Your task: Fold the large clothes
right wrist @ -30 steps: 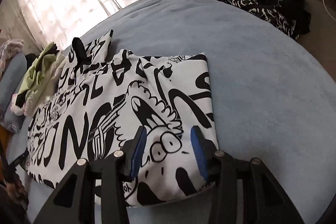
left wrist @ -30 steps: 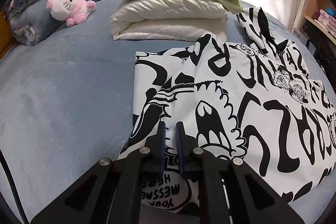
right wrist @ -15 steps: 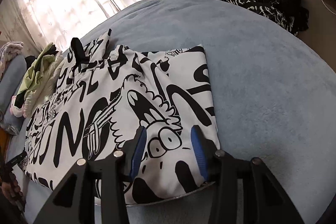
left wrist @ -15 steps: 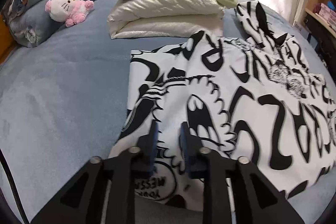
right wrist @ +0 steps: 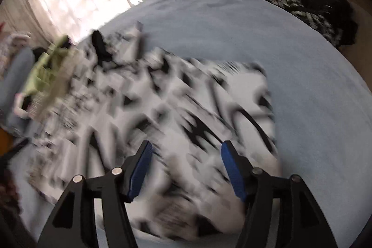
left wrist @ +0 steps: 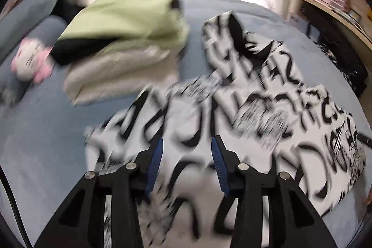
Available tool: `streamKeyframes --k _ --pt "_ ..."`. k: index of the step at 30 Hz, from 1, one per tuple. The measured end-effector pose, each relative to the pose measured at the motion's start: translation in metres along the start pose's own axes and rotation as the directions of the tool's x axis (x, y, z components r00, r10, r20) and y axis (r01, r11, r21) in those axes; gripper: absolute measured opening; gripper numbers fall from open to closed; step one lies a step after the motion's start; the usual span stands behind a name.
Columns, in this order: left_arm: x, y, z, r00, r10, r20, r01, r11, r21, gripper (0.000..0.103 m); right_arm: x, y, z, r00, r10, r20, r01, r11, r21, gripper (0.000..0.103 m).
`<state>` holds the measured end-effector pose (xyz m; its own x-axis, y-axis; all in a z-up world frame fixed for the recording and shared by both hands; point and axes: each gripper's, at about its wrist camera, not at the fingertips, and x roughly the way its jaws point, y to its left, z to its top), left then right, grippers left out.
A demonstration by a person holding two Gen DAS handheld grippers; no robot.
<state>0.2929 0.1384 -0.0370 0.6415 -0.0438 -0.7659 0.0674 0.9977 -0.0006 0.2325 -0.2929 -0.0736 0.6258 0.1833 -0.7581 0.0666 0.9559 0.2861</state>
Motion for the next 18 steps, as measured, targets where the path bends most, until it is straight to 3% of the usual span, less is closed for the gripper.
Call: streamKeyframes --k 6,10,14,18 --pt "0.052 -0.056 0.079 0.999 -0.047 0.009 0.046 0.997 0.061 0.047 0.044 0.05 0.09 0.995 0.097 -0.001 -0.097 0.995 -0.025 0.062" --pt "0.102 -0.069 0.116 0.999 -0.035 -0.038 0.036 0.999 0.023 0.047 0.097 0.067 0.148 0.986 0.162 -0.038 -0.161 0.987 0.032 0.062" --pt "0.161 -0.071 0.152 0.992 -0.041 -0.122 0.037 0.999 -0.038 0.047 0.148 0.083 0.185 0.981 0.185 -0.065 -0.18 0.981 0.077 0.062" --pt "0.198 -0.074 0.166 0.991 0.0 -0.136 -0.007 0.999 -0.054 0.047 0.195 0.091 0.21 0.979 0.183 -0.092 -0.172 0.978 0.116 0.062"
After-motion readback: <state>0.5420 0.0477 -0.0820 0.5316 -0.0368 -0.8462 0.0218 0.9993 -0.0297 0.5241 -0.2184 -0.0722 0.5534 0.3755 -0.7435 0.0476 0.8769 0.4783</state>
